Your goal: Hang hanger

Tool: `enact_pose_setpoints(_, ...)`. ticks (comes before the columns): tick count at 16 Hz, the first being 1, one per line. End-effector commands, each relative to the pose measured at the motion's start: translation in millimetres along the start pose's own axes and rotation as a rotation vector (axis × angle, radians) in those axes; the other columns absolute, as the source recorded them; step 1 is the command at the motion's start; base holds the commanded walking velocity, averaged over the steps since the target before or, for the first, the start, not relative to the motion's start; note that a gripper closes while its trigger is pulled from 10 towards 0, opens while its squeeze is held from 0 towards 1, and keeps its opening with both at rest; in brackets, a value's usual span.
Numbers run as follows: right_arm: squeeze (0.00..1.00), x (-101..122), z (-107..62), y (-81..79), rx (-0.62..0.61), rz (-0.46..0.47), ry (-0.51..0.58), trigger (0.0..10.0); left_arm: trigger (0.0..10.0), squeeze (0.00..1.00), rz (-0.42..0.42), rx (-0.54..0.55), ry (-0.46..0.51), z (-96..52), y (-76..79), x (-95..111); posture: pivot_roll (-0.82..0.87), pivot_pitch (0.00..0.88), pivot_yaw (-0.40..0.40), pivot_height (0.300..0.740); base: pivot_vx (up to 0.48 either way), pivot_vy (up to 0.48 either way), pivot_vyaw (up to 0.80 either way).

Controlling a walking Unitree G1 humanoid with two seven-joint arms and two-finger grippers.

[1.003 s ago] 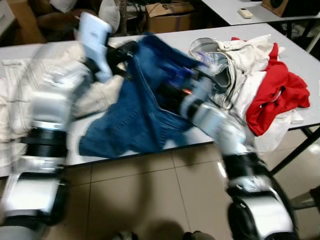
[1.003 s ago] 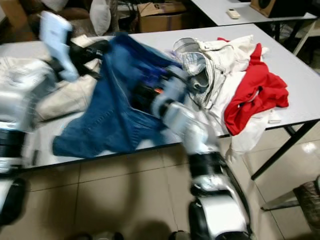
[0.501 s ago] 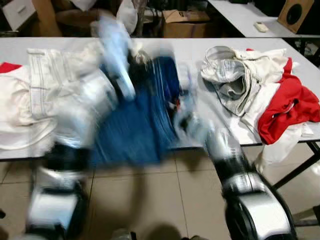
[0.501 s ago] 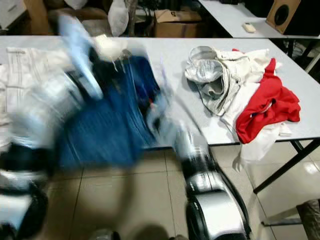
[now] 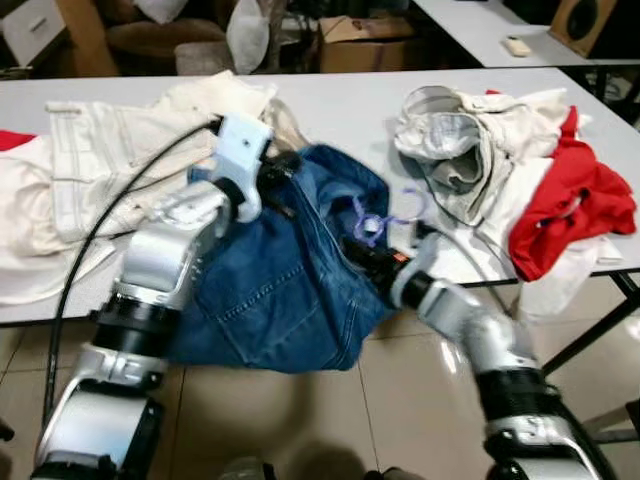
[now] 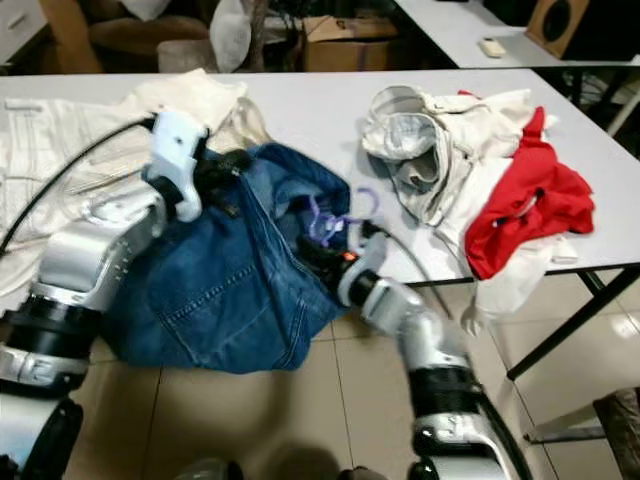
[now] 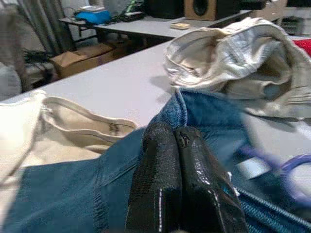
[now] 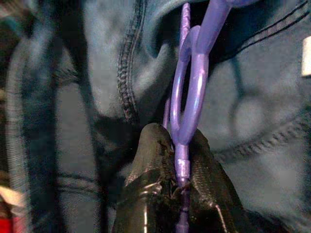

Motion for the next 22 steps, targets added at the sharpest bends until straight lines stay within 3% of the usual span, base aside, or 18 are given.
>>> enact_pose_setpoints(1,0.0,-2.5,-10.3,-2.2,0.022,0.012,-0.021,10.0,0.0,0.0,0.034,0.066,0.032,-1.3,-15.6,11.0,-0.04,0.021,0.027,0.74,0.0,0.0,0.0)
enact_pose_setpoints(2,0.0,-8.2,-20.7,-3.4,0.022,0.002,-0.051,10.0,0.0,0.0,0.038,0.079,0.027,-1.0,-17.2,8.5,-0.04,0.022,0.027,0.74,0.0,0.0,0.0)
enact_pose_setpoints(5,0.0,-9.2,-29.0,-7.2,0.033,-0.017,-0.042,10.0,0.0,0.0,0.049,0.071,0.02,-0.9,-14.8,6.0,-0.04,0.023,0.027,0.74,0.0,0.0,0.0)
enact_pose_setpoints(7,0.0,15.9,-35.5,1.6,-0.036,-0.038,0.109,10.0,0.0,0.0,0.12,-0.084,0.003,-4.7,9.0,-2.8,-0.05,0.029,0.032,0.74,0.0,0.0,0.0)
enact_pose_setpoints(8,0.0,34.2,-37.3,7.8,-0.075,0.004,0.204,10.0,0.0,0.0,0.122,-0.129,0.001,-6.7,18.4,-5.3,-0.04,0.029,0.03,0.74,0.0,0.0,0.0)
enact_pose_setpoints(12,0.0,29.3,-34.3,0.2,-0.111,-0.005,0.198,10.0,0.0,0.0,0.108,0.002,0.018,-5.5,-2.8,1.0,-0.04,0.029,0.016,0.74,0.0,0.0,0.0)
enact_pose_setpoints(13,0.0,33.5,-33.8,1.5,-0.141,-0.019,0.237,10.0,0.0,0.0,0.108,0.001,0.019,-6.7,-4.1,2.2,-0.04,0.029,0.016,0.74,0.0,0.0,0.0)
enact_pose_setpoints(14,0.0,44.6,-32.2,1.2,-0.172,0.015,0.329,10.0,0.0,0.0,0.062,-0.068,0.011,-12.6,2.9,2.7,-0.04,0.023,0.018,0.74,0.0,0.0,0.0)
enact_pose_setpoints(16,0.0,49.7,-29.3,-5.0,-0.159,0.02,0.346,10.0,0.0,0.0,0.064,-0.133,-0.024,-18.4,12.0,-4.1,-0.04,0.022,0.018,0.74,0.0,0.0,0.0)
enact_pose_setpoints(17,0.0,54.8,-27.4,-13.4,-0.134,0.022,0.354,10.0,0.0,0.0,0.079,-0.148,-0.067,-21.6,14.8,-15.5,-0.04,0.019,0.018,0.74,0.0,0.0,0.0)
enact_pose_setpoints(19,0.0,67.7,-25.0,-42.3,-0.061,0.051,0.338,10.0,0.0,0.0,0.084,-0.106,-0.234,-33.4,10.7,-60.5,-0.04,0.014,0.026,0.74,0.0,0.0,0.0)
enact_pose_setpoints(22,0.0,56.5,-24.4,-51.6,-0.062,0.072,0.244,10.0,0.0,0.0,0.042,-0.02,-0.328,-45.1,-6.1,-85.8,-0.05,0.011,0.025,0.74,0.0,0.0,0.0)
Point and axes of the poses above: a point about 5 cm out from each wrist's last joint towards the gripper, its own z axis pointing out of the wrist towards the gripper, its own x axis along the axis of the wrist's last joint, y = z × x, the point moved 5 cm from there along z, pointing out of the wrist towards the gripper, and after that the axes turned 4 degrees about z, right-handed, at the moved point
